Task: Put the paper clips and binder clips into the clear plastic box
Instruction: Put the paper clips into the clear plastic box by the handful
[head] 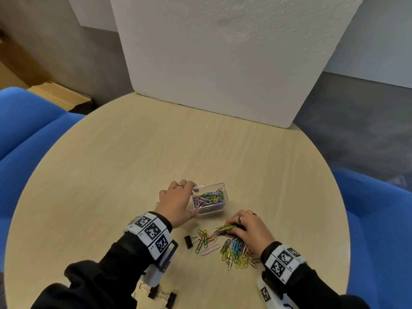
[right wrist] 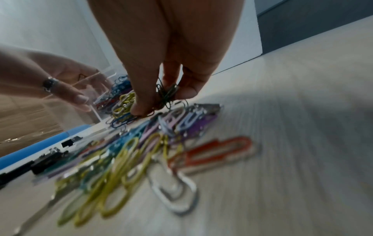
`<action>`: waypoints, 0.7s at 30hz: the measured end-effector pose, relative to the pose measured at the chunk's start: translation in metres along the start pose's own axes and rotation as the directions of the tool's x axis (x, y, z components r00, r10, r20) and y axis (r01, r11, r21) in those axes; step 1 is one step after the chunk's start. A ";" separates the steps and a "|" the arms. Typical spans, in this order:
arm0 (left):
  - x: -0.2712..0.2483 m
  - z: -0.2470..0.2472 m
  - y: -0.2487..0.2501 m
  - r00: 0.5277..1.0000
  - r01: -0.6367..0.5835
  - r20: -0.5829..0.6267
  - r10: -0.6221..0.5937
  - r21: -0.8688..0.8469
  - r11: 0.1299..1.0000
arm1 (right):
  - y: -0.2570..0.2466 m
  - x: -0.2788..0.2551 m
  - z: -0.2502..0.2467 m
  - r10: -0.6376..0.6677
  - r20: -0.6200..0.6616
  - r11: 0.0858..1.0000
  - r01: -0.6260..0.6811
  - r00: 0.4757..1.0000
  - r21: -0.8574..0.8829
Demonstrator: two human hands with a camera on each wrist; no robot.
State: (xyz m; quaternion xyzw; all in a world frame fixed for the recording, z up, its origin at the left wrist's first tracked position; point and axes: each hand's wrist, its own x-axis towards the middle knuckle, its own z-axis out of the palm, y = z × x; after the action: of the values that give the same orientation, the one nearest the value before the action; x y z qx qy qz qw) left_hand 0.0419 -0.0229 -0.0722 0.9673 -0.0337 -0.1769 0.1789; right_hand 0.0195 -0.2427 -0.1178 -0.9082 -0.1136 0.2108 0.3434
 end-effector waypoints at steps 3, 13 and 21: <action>-0.001 0.001 0.001 1.000 -0.004 -0.002 0.004 0.004 1.000 | 0.000 -0.004 -0.011 -0.007 -0.042 1.000 0.007 0.999 0.007; -0.002 0.001 0.001 1.000 -0.009 -0.008 0.009 0.011 1.000 | -0.060 0.030 -0.046 -0.302 -0.266 0.953 0.279 0.915 -0.121; -0.001 0.002 0.000 1.000 -0.015 -0.007 0.015 0.018 1.000 | -0.058 0.037 -0.020 -0.474 -0.236 0.860 0.387 0.848 -0.334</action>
State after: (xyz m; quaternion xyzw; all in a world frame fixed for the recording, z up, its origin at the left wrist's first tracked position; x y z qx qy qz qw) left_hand 0.0407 -0.0232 -0.0733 0.9692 -0.0419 -0.1718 0.1714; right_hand 0.0574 -0.1988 -0.0768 -0.9188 -0.2887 -0.0353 0.2669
